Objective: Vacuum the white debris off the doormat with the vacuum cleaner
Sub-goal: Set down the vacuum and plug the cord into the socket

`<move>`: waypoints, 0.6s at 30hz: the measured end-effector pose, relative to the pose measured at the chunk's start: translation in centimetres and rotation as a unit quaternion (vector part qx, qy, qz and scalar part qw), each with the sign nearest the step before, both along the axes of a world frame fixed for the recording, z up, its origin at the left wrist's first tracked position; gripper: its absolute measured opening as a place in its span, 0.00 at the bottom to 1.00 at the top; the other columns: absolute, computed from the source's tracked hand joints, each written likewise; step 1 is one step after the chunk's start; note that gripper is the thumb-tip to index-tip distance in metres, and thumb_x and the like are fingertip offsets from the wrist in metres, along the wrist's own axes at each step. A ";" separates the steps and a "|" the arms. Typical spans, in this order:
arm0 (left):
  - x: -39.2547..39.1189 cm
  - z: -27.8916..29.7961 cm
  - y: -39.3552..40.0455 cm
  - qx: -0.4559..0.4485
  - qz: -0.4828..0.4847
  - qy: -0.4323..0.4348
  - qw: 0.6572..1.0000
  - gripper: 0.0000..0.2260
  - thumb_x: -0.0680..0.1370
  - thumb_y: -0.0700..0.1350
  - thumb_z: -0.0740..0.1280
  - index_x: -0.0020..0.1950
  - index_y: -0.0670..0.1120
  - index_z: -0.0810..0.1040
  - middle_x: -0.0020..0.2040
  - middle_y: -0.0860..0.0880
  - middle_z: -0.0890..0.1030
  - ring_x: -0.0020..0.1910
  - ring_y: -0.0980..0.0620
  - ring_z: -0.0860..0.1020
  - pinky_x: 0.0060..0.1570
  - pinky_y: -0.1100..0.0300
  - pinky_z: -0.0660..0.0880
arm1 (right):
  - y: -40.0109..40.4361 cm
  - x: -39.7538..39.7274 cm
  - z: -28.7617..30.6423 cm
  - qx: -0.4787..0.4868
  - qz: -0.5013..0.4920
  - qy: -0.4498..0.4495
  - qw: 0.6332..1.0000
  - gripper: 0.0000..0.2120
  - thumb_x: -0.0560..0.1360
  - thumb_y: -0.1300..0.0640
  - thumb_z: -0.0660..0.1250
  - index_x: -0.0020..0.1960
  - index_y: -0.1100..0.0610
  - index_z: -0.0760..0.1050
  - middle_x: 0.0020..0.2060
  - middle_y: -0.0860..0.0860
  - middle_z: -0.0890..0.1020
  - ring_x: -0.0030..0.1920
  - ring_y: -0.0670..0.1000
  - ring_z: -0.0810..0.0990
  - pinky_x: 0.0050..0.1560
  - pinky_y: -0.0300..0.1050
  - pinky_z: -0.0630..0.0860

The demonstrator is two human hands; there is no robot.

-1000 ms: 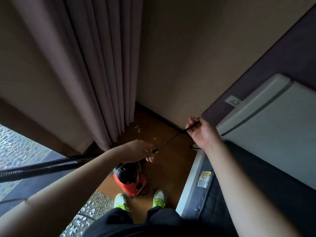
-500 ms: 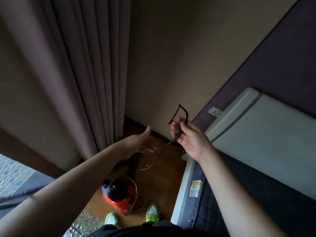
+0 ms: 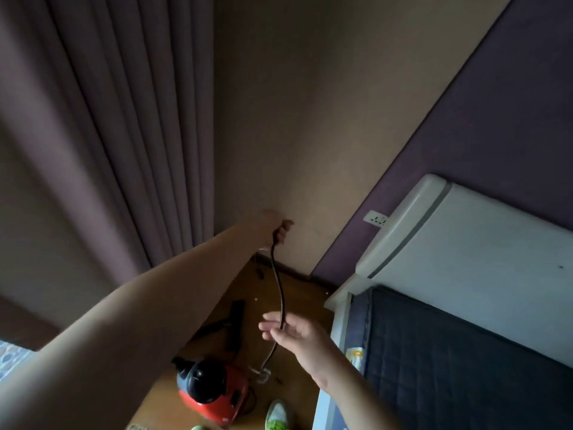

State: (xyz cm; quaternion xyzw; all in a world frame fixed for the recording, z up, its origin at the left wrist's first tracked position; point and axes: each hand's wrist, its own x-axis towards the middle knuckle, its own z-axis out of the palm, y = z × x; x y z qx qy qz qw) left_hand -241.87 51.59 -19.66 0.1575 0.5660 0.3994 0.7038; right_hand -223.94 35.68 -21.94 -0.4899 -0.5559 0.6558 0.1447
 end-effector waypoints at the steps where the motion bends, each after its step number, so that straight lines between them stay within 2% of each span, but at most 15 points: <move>1: 0.4 1.0 -0.4 0.027 -0.028 0.025 0.999 0.13 0.85 0.43 0.55 0.45 0.40 0.74 0.32 0.49 0.71 0.17 0.60 0.65 0.16 0.68 0.62 | 0.5 0.5 0.1 -0.009 -0.006 -0.005 1.000 0.16 0.81 0.66 0.61 0.67 0.57 0.72 0.60 0.53 0.82 0.55 0.41 0.81 0.56 0.33 0.75; 4: 1.3 2.5 -2.2 0.099 -0.099 0.040 0.989 0.11 0.85 0.43 0.55 0.47 0.42 0.73 0.31 0.48 0.71 0.21 0.56 0.66 0.21 0.64 0.64 | 3.3 1.8 1.0 -0.061 -0.116 0.067 0.989 0.19 0.84 0.61 0.55 0.75 0.57 0.64 0.66 0.52 0.78 0.63 0.43 0.78 0.66 0.39 0.73; 6: 1.5 2.8 -4.1 0.147 -0.161 0.044 0.975 0.11 0.85 0.42 0.56 0.47 0.41 0.73 0.33 0.45 0.73 0.26 0.52 0.71 0.29 0.59 0.68 | 5.7 1.4 2.3 -0.122 -0.214 0.174 0.954 0.19 0.85 0.53 0.52 0.75 0.57 0.62 0.65 0.56 0.78 0.65 0.51 0.77 0.71 0.49 0.68; 7: 1.6 2.9 -5.3 0.172 -0.196 0.054 0.964 0.11 0.84 0.42 0.56 0.47 0.40 0.74 0.36 0.43 0.75 0.30 0.50 0.74 0.34 0.57 0.71 | 6.7 1.0 3.4 -0.150 -0.242 0.229 0.931 0.19 0.85 0.50 0.52 0.72 0.58 0.65 0.62 0.58 0.80 0.62 0.55 0.79 0.69 0.53 0.70; 8: 1.7 3.0 -6.4 0.199 -0.238 0.082 0.947 0.11 0.84 0.42 0.57 0.48 0.40 0.76 0.39 0.41 0.78 0.35 0.48 0.77 0.39 0.56 0.74 | 7.7 0.7 4.3 -0.165 -0.249 0.269 0.916 0.20 0.84 0.46 0.53 0.67 0.59 0.68 0.55 0.59 0.81 0.55 0.56 0.81 0.62 0.54 0.73; 9: 1.8 3.0 -7.4 0.227 -0.283 0.126 0.924 0.11 0.84 0.43 0.58 0.49 0.41 0.78 0.43 0.42 0.81 0.40 0.48 0.79 0.44 0.55 0.76 | 8.9 0.4 5.2 -0.164 -0.248 0.291 0.909 0.22 0.83 0.43 0.54 0.62 0.60 0.71 0.50 0.58 0.81 0.48 0.56 0.81 0.54 0.54 0.75; 10: 1.8 3.1 -8.3 0.251 -0.326 0.179 0.894 0.11 0.83 0.45 0.60 0.50 0.43 0.81 0.46 0.45 0.83 0.44 0.49 0.81 0.49 0.54 0.77 | 9.9 0.1 5.9 -0.158 -0.255 0.299 0.906 0.23 0.83 0.42 0.54 0.61 0.61 0.72 0.50 0.58 0.82 0.46 0.56 0.81 0.52 0.53 0.76; 12: 1.7 3.3 -10.1 0.289 -0.405 0.278 0.822 0.11 0.82 0.50 0.63 0.50 0.48 0.83 0.47 0.51 0.84 0.48 0.53 0.81 0.56 0.55 0.76 | 12.2 0.0 6.8 -0.152 -0.300 0.329 0.883 0.21 0.83 0.46 0.57 0.65 0.62 0.70 0.55 0.58 0.82 0.53 0.55 0.82 0.57 0.51 0.77; 13: 1.5 3.5 -11.0 0.301 -0.444 0.306 0.787 0.11 0.81 0.53 0.64 0.51 0.50 0.84 0.48 0.53 0.84 0.49 0.56 0.81 0.57 0.56 0.76 | 13.1 0.0 7.4 -0.159 -0.324 0.351 0.864 0.20 0.83 0.49 0.57 0.66 0.63 0.69 0.55 0.58 0.81 0.53 0.55 0.82 0.56 0.50 0.79; 15: 1.0 3.6 -12.7 0.309 -0.512 0.326 0.732 0.12 0.81 0.56 0.63 0.54 0.52 0.83 0.49 0.58 0.83 0.51 0.60 0.79 0.57 0.58 0.75 | 14.4 0.3 8.1 -0.167 -0.364 0.380 0.834 0.17 0.84 0.52 0.57 0.63 0.65 0.71 0.50 0.59 0.82 0.47 0.53 0.82 0.44 0.47 0.83; 17: 0.3 3.3 -14.0 0.290 -0.558 0.309 0.713 0.13 0.81 0.56 0.63 0.57 0.52 0.82 0.53 0.60 0.82 0.54 0.62 0.79 0.58 0.61 0.74 | 14.8 0.5 8.7 -0.150 -0.378 0.367 0.837 0.12 0.84 0.55 0.57 0.56 0.62 0.73 0.42 0.57 0.82 0.35 0.49 0.81 0.31 0.41 0.79; 18: -0.1 2.9 -14.3 0.274 -0.581 0.302 0.705 0.14 0.81 0.56 0.63 0.60 0.51 0.81 0.56 0.59 0.81 0.56 0.62 0.78 0.58 0.62 0.73 | 14.7 0.5 8.9 -0.136 -0.380 0.352 0.844 0.11 0.84 0.56 0.56 0.55 0.61 0.74 0.38 0.55 0.81 0.29 0.47 0.77 0.27 0.39 0.74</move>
